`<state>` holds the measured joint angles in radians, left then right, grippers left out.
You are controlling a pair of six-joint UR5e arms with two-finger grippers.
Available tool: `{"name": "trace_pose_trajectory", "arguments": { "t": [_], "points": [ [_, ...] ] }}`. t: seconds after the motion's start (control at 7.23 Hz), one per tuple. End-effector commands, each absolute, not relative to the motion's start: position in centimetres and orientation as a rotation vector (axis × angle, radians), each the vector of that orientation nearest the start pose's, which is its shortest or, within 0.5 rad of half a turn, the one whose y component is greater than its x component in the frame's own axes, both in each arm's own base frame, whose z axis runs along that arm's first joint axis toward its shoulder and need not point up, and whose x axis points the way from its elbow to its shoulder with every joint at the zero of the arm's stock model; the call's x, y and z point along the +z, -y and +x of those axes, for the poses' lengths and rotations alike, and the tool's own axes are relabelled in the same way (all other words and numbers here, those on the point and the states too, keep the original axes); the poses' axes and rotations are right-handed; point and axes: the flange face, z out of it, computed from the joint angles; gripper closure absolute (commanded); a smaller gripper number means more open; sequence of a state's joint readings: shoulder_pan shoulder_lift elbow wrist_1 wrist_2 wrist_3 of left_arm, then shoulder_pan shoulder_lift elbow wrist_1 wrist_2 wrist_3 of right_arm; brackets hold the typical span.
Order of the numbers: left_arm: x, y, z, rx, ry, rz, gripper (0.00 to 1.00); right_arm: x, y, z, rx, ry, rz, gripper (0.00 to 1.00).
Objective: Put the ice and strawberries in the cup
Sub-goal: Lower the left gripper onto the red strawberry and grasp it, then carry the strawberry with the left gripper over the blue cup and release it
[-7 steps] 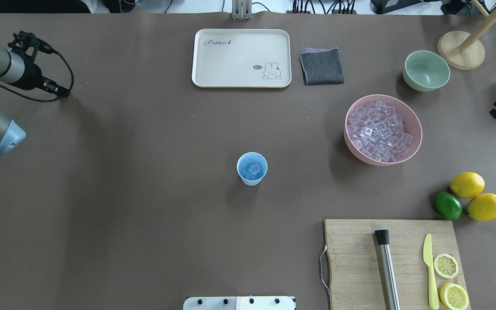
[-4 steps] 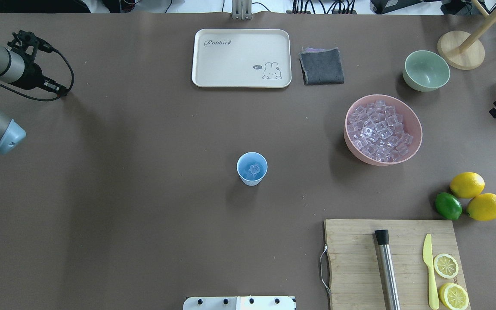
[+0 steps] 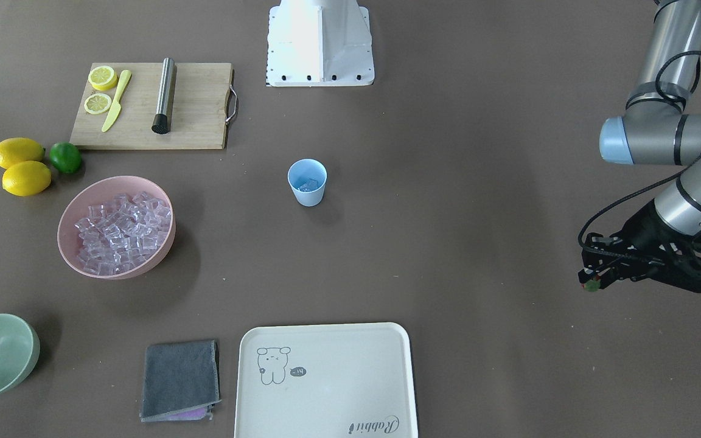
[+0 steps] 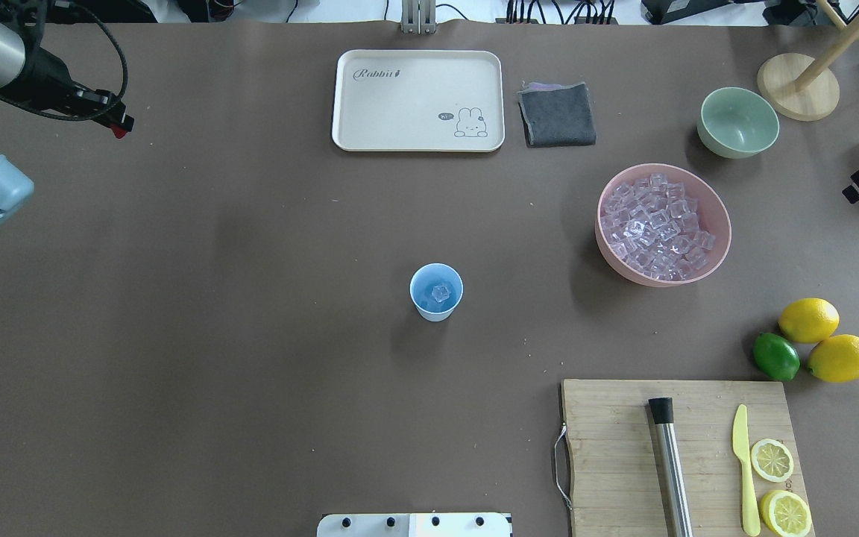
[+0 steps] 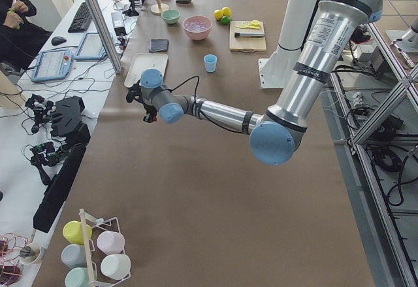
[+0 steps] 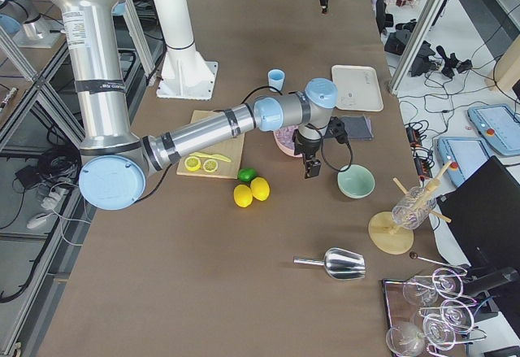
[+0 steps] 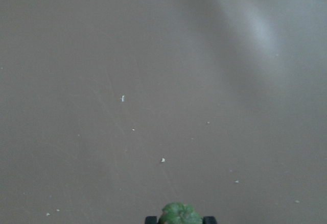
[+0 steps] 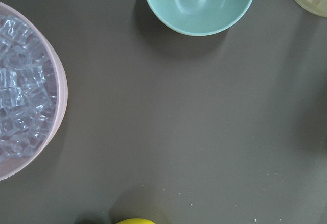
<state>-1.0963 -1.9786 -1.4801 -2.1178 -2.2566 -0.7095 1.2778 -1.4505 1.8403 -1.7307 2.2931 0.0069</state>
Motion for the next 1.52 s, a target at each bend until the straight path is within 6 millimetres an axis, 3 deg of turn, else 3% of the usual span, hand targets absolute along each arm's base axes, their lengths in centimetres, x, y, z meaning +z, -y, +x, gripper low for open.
{"name": "trace_pose_trajectory", "arguments": {
  "t": [0.0, 0.14, 0.28, 0.42, 0.55, 0.83, 0.97, 1.38],
  "points": [
    [27.6, 53.0, 30.1, -0.082, -1.017, 0.218, 1.00, 48.5, 52.6, -9.0, -0.358, 0.753, 0.112, 0.01],
    [21.0, 46.7, 35.0, -0.111, -0.982, 0.140, 1.00, 48.5, 52.5, -8.8, -0.356, 0.753, 0.112, 0.01],
    [16.5, 42.8, 40.4, -0.155, -0.969, 0.104, 1.00, 48.7, 52.5, -8.8, -0.361, 0.751, 0.112, 0.01],
    [15.3, 38.7, 46.0, -0.163, -0.953, 0.106, 1.00, 48.7, 52.4, -8.8, -0.362, 0.751, 0.113, 0.01],
    [13.9, 37.1, 50.5, -0.161, -0.937, 0.114, 1.00, 48.8, 52.3, -8.8, -0.363, 0.752, 0.112, 0.00],
    [9.2, 39.0, 56.8, -0.189, -0.929, 0.093, 1.00, 48.7, 52.2, -8.6, -0.363, 0.751, 0.117, 0.00],
    [8.2, 39.3, 58.0, -0.187, -0.942, 0.095, 1.00, 48.8, 52.2, -8.6, -0.363, 0.749, 0.116, 0.00],
    [10.4, 40.1, 57.9, -0.136, -0.918, 0.125, 1.00, 49.1, 51.9, -8.5, -0.361, 0.748, 0.111, 0.00]
  ]
}}
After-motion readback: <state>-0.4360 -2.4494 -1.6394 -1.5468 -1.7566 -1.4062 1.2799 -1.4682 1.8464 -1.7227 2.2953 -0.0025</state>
